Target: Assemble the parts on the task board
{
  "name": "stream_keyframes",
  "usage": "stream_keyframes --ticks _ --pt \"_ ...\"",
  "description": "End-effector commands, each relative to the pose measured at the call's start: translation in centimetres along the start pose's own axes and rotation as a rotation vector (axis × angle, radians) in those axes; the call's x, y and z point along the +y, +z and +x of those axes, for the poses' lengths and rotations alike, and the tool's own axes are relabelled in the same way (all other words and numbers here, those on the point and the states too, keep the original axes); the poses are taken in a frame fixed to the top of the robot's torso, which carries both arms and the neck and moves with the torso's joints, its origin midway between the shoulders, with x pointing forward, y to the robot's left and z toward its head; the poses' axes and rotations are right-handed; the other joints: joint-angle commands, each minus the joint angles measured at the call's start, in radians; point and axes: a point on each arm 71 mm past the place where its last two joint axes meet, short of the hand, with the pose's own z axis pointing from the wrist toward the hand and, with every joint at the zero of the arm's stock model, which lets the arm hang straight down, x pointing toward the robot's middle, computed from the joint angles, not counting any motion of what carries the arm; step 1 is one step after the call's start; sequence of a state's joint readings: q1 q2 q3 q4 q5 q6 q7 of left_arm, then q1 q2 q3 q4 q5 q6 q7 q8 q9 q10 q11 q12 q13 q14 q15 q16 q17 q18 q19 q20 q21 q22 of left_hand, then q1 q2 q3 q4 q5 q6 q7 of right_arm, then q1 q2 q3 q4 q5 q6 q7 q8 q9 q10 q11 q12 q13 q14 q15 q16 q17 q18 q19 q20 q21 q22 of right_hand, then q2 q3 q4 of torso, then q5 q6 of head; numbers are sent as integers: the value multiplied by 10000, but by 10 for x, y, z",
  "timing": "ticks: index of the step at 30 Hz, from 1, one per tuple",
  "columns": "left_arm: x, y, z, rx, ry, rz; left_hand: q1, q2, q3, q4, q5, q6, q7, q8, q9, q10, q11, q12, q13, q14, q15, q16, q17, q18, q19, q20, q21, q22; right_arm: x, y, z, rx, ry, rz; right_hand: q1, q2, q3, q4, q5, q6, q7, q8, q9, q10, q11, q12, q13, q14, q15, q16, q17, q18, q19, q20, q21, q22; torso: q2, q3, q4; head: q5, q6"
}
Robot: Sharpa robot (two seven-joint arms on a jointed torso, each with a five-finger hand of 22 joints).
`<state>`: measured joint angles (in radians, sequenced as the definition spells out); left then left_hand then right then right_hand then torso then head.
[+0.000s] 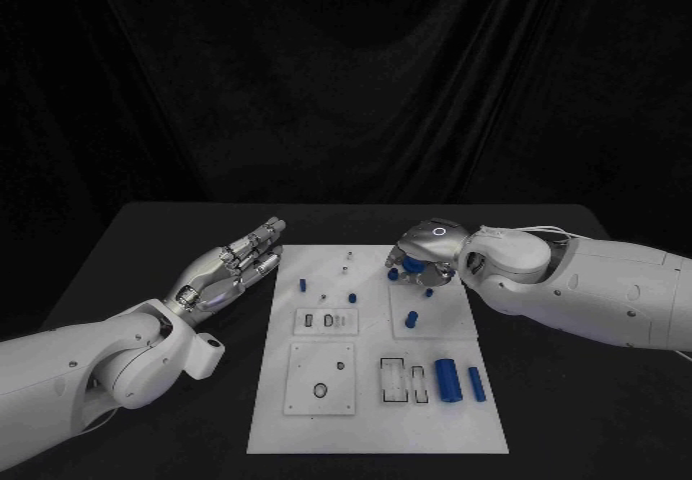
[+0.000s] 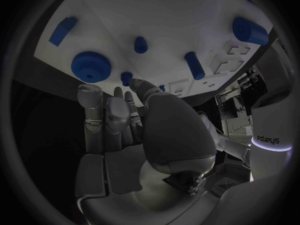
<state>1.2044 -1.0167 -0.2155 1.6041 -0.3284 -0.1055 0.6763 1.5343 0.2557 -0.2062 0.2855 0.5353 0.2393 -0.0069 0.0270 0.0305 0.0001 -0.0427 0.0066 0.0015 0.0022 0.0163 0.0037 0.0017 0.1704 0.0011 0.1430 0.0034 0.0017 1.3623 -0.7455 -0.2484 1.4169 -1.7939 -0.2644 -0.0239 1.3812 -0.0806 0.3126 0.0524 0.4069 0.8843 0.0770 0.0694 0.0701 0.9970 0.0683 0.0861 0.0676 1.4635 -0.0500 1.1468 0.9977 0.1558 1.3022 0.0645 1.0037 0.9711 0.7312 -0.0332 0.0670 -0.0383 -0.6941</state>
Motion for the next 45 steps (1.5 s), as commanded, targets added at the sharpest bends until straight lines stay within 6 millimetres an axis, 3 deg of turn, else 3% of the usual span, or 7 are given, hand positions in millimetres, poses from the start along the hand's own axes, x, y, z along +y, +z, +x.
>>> stream_keyframes --ticks 1,5,6,11,12,18,45 --pt "-4 1 1 149 -85 353 98 -1 70 -11 49 24 20 39 6 -1 0 -66 -15 -22 77 -37 -17 85 -11 82 -34 -17 1 1 1 -256 -81 -163 54 -67 105 -5 60 64 -22 5 -7 66 29 -74 -14 104 74 50 15 -187 -79 4 46 38 -18 -4 -17 72 -63" --pt "-3 1 0 148 -84 326 103 -1 74 -12 52 41 37 43 9 -1 20 -66 -15 -22 91 -37 -17 85 -11 94 -34 -17 1 4 2 -301 -94 -172 -36 -134 229 49 -104 92 -25 2 -7 79 52 -98 -14 101 92 57 18 -190 -97 16 78 108 -22 -1 -23 179 -114" --pt "-3 1 0 159 -91 315 107 0 79 -12 55 46 53 44 10 -1 44 -66 -15 -22 105 -37 -17 86 -11 110 -34 -17 1 4 2 -320 -100 -175 -133 -174 308 121 -490 139 -33 8 -1 105 51 -110 -10 102 97 67 25 -191 -110 28 101 171 -23 -1 -19 179 -126" --pt "-2 1 0 209 -127 255 119 1 92 -17 61 46 87 45 10 -1 87 -66 -15 -22 135 -37 -17 86 -11 147 -34 -17 0 6 2 -347 -75 -184 -254 -213 398 234 -972 291 -19 38 18 149 54 -120 -4 98 104 74 26 -186 -139 40 101 249 -39 -2 -11 107 -160" --pt "-2 1 0 216 -132 242 126 1 99 -20 65 46 97 44 10 -1 99 -66 -15 -22 151 -37 -17 86 -11 164 -34 -17 0 6 2 -338 -51 -184 -296 -221 392 278 -1323 324 -25 35 19 163 50 -121 -1 99 106 83 34 -187 -142 44 107 287 -41 -4 -14 101 -160" --pt "-1 1 0 241 -146 192 154 3 128 -31 74 70 136 48 13 -1 142 -66 -15 -22 232 -37 -17 85 -11 257 -34 -17 0 8 3 -252 5 -213 -324 -190 372 346 -1855 468 53 60 36 210 58 -113 6 107 111 114 66 -193 -135 53 119 376 -50 -7 -24 70 -170" --pt "1 3 -1 337 -201 104 297 -3 272 -115 172 280 326 83 40 -1 346 -66 -15 -22 385 -37 -17 92 -11 484 -34 -17 2 17 18 209 56 -329 225 131 744 175 -2415 1185 353 254 152 895 -31 1 -5 95 55 85 25 -214 -102 1 158 624 -46 -16 -7 28 -317"
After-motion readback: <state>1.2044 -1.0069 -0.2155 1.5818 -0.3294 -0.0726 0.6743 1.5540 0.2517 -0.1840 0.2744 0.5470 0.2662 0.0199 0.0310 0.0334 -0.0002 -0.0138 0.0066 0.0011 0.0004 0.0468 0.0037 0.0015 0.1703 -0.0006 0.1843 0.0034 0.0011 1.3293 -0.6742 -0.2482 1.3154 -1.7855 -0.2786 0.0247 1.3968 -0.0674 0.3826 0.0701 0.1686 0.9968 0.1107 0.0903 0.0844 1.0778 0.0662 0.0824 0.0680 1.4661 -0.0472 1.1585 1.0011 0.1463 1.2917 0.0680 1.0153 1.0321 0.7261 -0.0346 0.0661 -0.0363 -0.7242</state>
